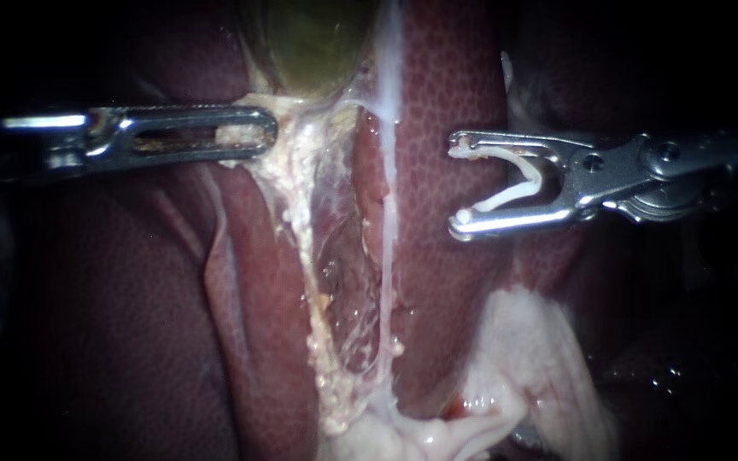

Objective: Clipping first clip left tube

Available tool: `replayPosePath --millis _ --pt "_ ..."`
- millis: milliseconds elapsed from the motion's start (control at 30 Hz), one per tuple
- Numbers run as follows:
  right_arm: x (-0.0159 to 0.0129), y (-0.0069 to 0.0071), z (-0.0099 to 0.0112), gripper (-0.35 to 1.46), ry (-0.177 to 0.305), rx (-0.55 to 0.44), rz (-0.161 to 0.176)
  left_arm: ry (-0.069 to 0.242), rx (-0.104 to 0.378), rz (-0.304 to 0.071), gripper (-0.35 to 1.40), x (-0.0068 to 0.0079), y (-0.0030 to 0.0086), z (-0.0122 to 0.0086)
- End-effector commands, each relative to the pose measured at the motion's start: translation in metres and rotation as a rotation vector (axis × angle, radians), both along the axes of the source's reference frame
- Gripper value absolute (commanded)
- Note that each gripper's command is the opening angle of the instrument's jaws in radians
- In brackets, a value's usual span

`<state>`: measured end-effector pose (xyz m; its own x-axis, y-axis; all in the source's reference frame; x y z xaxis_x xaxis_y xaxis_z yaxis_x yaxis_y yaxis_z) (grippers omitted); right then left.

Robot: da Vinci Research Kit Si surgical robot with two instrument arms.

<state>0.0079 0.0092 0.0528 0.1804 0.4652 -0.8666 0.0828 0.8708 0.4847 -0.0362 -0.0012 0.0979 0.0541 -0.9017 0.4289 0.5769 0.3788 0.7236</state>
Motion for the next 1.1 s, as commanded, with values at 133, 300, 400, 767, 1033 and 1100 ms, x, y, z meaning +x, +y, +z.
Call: replayPosePath --millis 133,300,400,767,1033,1100 --pt "0.0000 0.0000 0.0000 0.60 0.000 0.000 0.000 0.000 -0.002 -0.005 -0.35 0.0002 0.0000 -0.0001" --pt "0.0000 0.0000 0.0000 0.60 0.000 0.000 0.000 0.000 -0.002 -0.005 -0.35 0.0002 0.0001 -0.0001" --pt "0.0000 -0.0001 0.0000 0.60 0.001 0.000 0.000 0.000 -0.002 -0.005 -0.35 0.0002 0.0001 -0.0001" --pt "0.0017 -0.0017 0.0016 0.60 0.015 0.002 -0.006 0.000 -0.002 -0.005 -0.35 0.0002 0.0001 -0.0001" --pt "0.0056 -0.0051 0.0053 0.60 0.014 0.037 -0.040 0.000 -0.002 -0.005 -0.35 0.0002 0.0001 0.0000" --pt "0.0065 -0.0060 0.0063 0.60 0.015 0.048 -0.048 0.000 -0.002 -0.005 -0.35 0.0002 0.0001 0.0000"
